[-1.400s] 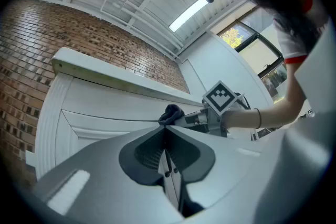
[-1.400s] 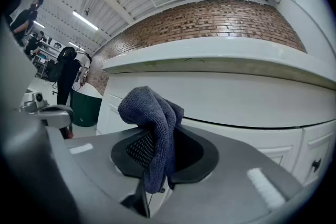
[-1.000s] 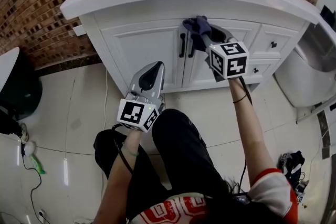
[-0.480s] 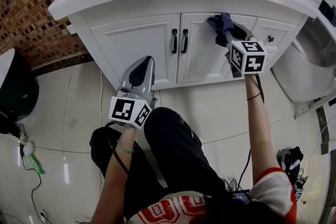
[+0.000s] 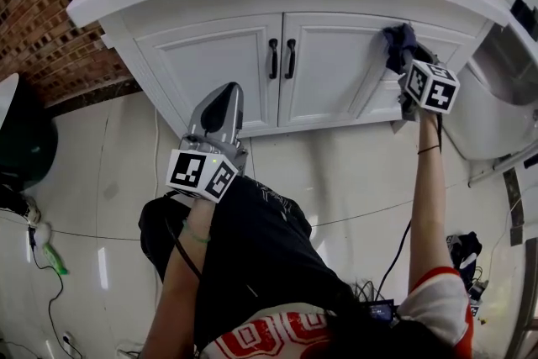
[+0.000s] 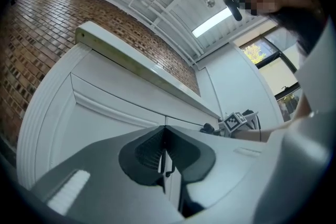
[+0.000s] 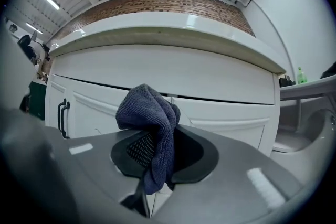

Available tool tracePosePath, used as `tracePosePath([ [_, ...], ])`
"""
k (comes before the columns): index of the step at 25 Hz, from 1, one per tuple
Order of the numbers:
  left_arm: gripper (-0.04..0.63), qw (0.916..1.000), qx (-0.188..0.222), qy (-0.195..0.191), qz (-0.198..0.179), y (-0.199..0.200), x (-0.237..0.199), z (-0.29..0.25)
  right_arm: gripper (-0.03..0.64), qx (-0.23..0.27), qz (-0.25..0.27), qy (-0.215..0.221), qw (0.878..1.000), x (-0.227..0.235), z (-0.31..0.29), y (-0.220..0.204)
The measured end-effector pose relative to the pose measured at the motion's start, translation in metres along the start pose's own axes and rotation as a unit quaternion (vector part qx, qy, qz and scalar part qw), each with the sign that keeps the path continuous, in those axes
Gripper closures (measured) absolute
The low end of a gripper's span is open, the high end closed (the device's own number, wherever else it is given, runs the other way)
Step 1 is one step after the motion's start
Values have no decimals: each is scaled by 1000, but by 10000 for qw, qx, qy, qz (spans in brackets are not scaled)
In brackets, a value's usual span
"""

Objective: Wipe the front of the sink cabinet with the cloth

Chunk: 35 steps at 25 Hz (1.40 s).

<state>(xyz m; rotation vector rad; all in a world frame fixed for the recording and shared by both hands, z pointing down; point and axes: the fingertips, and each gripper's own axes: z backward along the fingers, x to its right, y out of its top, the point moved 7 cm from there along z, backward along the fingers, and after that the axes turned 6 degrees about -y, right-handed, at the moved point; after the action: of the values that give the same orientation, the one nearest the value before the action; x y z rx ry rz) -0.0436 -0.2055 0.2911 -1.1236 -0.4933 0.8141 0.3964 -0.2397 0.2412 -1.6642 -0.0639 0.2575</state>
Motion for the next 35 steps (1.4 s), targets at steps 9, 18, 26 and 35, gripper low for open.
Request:
tracePosePath([
  [9,595,9970,-595,-433,-236,-38,21,-4,540,413,-141,1320,9903,-106,38,1],
  [18,595,9957,-833,-335,-243,-64,24,-11,540,338,-127,2021,9787,-211,16,-2],
  [26,595,9954,-885,-319,-167,-67,21,-10,540,93,-30,1463,9892,-160,1,-24],
  [35,595,9938,-1012,-397,-250,-71,24,-11,540,-251,-162,596,9978,-56,-8,-50],
])
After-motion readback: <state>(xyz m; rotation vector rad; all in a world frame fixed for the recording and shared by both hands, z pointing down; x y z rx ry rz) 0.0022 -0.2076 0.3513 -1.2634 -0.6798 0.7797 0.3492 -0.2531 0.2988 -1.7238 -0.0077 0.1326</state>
